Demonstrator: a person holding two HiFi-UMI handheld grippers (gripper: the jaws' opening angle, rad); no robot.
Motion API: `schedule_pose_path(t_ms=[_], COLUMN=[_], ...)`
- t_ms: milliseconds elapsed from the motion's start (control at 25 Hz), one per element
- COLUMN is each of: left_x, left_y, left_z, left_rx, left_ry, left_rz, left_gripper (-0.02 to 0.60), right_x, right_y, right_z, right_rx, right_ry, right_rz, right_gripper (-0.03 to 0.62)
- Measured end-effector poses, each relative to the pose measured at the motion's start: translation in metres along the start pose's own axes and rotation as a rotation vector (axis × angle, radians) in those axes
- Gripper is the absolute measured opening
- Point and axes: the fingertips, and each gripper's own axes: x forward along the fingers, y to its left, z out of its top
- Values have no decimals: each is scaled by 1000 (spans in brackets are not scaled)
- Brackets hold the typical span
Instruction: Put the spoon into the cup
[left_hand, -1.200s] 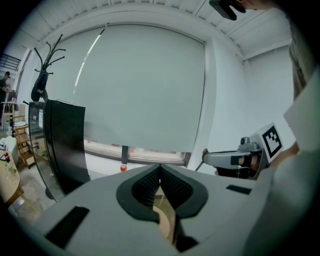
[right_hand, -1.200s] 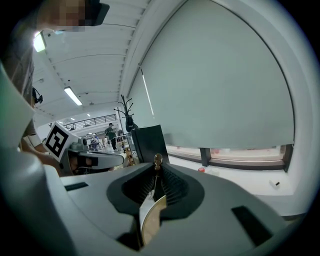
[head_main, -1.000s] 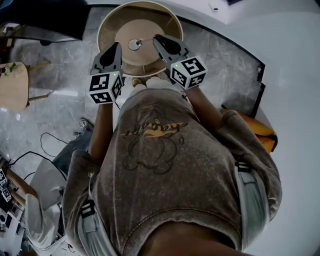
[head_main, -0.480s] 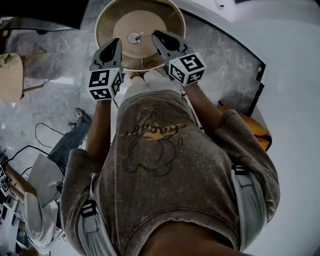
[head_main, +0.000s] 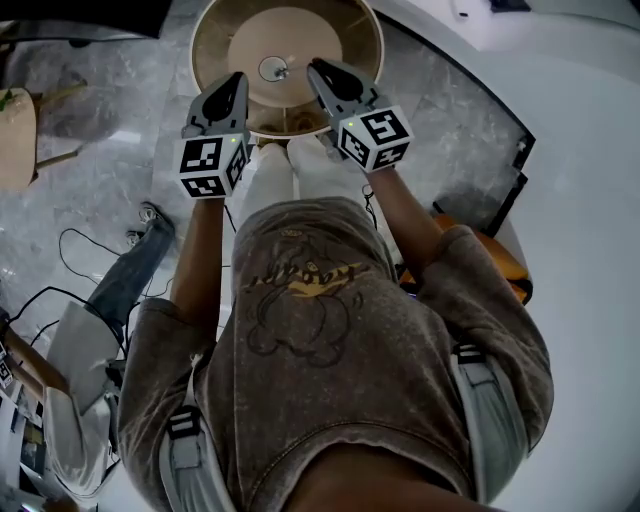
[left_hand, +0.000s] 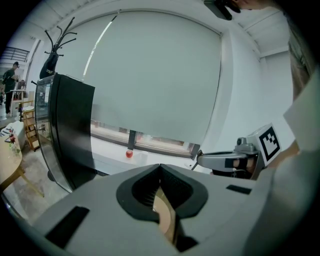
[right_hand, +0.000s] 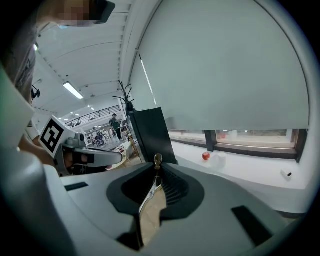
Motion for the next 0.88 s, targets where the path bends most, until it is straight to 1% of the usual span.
schedule_pose_path(t_ms=[280,520,680,880], left_x=[30,43,49,51], left_y=[12,24,27,20], left_z=[-28,-49,-54,-58], left_rx=[-13,-26,-27,-25], left_ry=[31,56,62,66], left_rz=[-6,-1,-2,-15], left_gripper=[17,17,17,17], right_x=[26,40,49,58], right_y=[-20,-25,-29,-34], right_z=[-27,-46,-52,-66], right_rx=[1,17,16,16], right_ry=[34,56,64,89], right_rz=[2,5,3,-1], right_gripper=[57,57,57,57])
